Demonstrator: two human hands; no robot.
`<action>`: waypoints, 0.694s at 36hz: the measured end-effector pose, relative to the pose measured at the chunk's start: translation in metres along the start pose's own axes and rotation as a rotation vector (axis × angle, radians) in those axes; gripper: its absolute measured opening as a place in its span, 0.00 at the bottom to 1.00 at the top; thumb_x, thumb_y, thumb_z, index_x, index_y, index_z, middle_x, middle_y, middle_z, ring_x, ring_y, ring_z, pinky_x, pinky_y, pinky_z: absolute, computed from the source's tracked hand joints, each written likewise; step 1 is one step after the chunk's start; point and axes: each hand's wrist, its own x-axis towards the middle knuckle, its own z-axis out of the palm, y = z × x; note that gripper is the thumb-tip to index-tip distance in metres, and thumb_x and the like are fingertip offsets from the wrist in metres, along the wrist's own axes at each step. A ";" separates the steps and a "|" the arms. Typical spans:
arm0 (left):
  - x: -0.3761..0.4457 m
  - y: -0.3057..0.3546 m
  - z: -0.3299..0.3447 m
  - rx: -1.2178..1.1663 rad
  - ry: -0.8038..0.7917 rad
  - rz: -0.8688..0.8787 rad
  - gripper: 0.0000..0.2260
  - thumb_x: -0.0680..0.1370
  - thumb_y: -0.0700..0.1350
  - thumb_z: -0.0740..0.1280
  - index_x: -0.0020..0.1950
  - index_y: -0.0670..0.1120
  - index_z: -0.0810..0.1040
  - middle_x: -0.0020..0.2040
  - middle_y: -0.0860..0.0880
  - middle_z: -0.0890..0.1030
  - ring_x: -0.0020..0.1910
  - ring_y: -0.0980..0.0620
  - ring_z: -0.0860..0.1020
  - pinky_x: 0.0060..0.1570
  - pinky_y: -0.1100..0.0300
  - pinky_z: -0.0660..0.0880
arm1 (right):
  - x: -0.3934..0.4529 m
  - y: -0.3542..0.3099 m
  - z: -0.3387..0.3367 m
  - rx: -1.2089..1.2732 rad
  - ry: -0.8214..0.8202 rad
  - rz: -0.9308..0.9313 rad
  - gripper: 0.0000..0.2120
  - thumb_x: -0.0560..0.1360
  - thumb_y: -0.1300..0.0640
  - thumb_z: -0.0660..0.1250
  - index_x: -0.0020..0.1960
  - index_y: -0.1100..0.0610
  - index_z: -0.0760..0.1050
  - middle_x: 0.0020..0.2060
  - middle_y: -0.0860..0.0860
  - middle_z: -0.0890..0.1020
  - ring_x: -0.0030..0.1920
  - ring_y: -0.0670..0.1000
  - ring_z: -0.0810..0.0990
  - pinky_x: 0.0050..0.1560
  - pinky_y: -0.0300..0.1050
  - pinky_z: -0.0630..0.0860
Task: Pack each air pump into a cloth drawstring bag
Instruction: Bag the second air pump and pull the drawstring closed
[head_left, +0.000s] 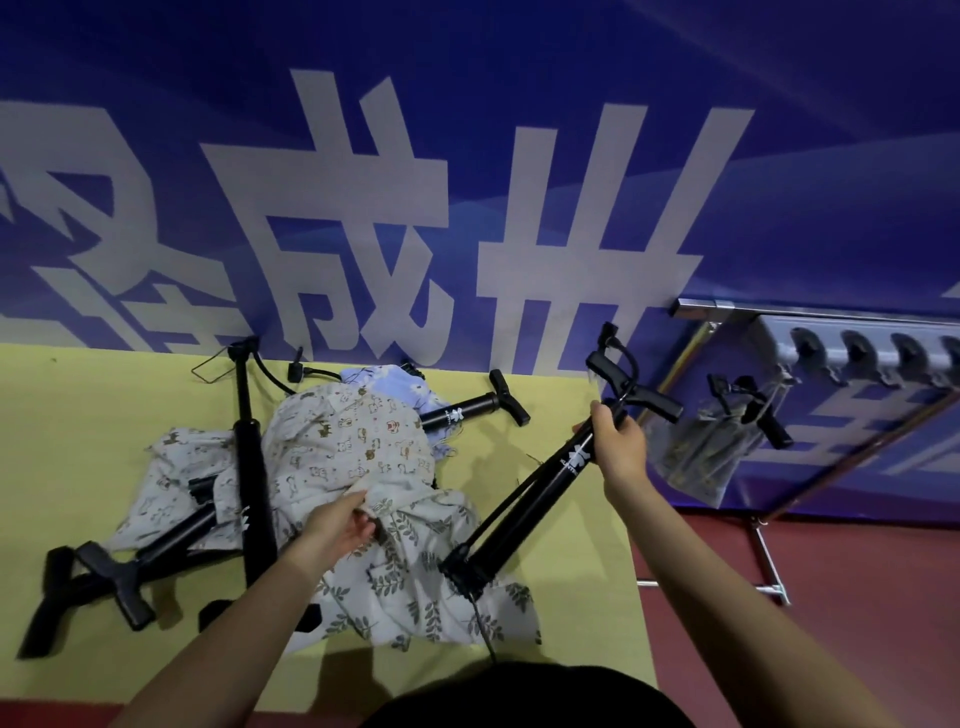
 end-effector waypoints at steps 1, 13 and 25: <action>-0.001 0.002 -0.001 -0.010 -0.001 0.035 0.06 0.79 0.38 0.65 0.54 0.37 0.74 0.40 0.41 0.78 0.38 0.48 0.76 0.27 0.63 0.79 | 0.001 0.000 0.000 0.020 0.005 0.006 0.14 0.77 0.51 0.62 0.37 0.57 0.75 0.38 0.54 0.83 0.43 0.57 0.81 0.51 0.55 0.78; -0.038 0.037 0.015 0.079 -0.035 0.403 0.07 0.79 0.37 0.59 0.51 0.45 0.75 0.54 0.39 0.76 0.50 0.44 0.75 0.45 0.53 0.72 | 0.013 -0.004 -0.003 0.429 0.124 0.187 0.13 0.78 0.51 0.63 0.49 0.62 0.73 0.49 0.59 0.79 0.43 0.54 0.81 0.41 0.46 0.79; -0.086 0.060 0.023 0.503 -0.242 0.421 0.32 0.77 0.69 0.46 0.78 0.56 0.53 0.77 0.51 0.59 0.76 0.48 0.58 0.73 0.46 0.53 | -0.014 -0.034 0.024 0.628 -0.071 0.032 0.10 0.81 0.55 0.60 0.53 0.63 0.71 0.43 0.59 0.82 0.42 0.57 0.83 0.45 0.49 0.80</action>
